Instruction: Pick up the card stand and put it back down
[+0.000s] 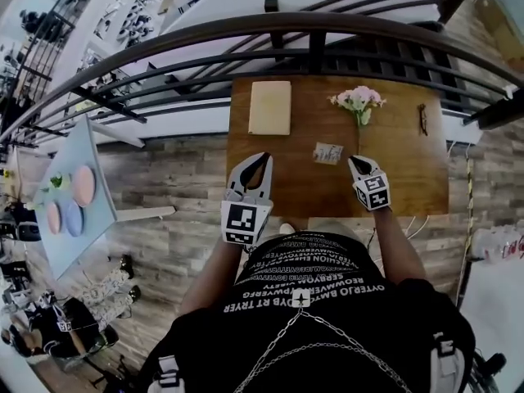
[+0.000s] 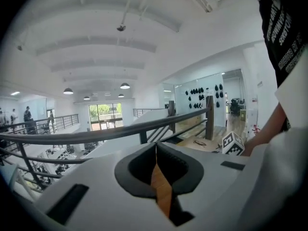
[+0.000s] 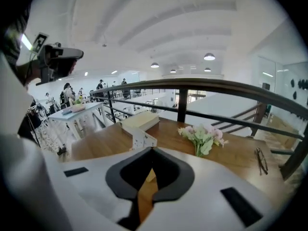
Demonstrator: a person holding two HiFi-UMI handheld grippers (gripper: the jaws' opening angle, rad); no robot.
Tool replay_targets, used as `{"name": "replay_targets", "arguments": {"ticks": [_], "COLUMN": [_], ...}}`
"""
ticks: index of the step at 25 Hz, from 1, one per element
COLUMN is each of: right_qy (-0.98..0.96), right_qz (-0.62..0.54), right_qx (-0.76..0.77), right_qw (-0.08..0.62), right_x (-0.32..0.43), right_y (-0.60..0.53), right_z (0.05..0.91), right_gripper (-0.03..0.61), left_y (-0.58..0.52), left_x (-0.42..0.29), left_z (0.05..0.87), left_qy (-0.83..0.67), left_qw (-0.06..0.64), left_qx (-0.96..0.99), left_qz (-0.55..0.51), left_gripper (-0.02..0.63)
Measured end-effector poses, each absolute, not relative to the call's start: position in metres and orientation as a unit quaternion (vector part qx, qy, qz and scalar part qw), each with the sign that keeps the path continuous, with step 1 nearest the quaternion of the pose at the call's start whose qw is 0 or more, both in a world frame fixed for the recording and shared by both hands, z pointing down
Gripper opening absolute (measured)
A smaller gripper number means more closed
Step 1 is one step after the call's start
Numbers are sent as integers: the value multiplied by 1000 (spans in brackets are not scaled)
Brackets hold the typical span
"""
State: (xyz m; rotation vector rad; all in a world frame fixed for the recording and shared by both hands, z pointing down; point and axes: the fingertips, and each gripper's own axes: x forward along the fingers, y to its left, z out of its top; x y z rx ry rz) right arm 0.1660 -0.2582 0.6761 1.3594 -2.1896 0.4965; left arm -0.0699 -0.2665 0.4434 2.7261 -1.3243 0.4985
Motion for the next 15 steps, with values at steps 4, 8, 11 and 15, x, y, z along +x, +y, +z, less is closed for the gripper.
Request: {"name": "replay_targets", "arguments": {"ticks": [4,8,11,15], "right_qy": [-815,-821,-831,-837], "right_qz": [148,122,115,121], "right_qx": [514,522,517,517], "right_qw": [223,195,171,134], "right_x": [153,139,125,116], "right_y": [-252,-243,-233,-215], "right_z": [614,556,517,466], "right_gripper": [15,15,15,15], "left_y": [-262,-256,-249,-238], "left_x": [-73,-76,-78,-76], "left_z": [429,423,413,389], "left_qy": [-431,-424,-418,-408], "left_qw": [21,11,4,-26], "left_qx": [891,894,898,903], "left_qz": [143,145,139,131], "left_gripper": [28,29,29,29]}}
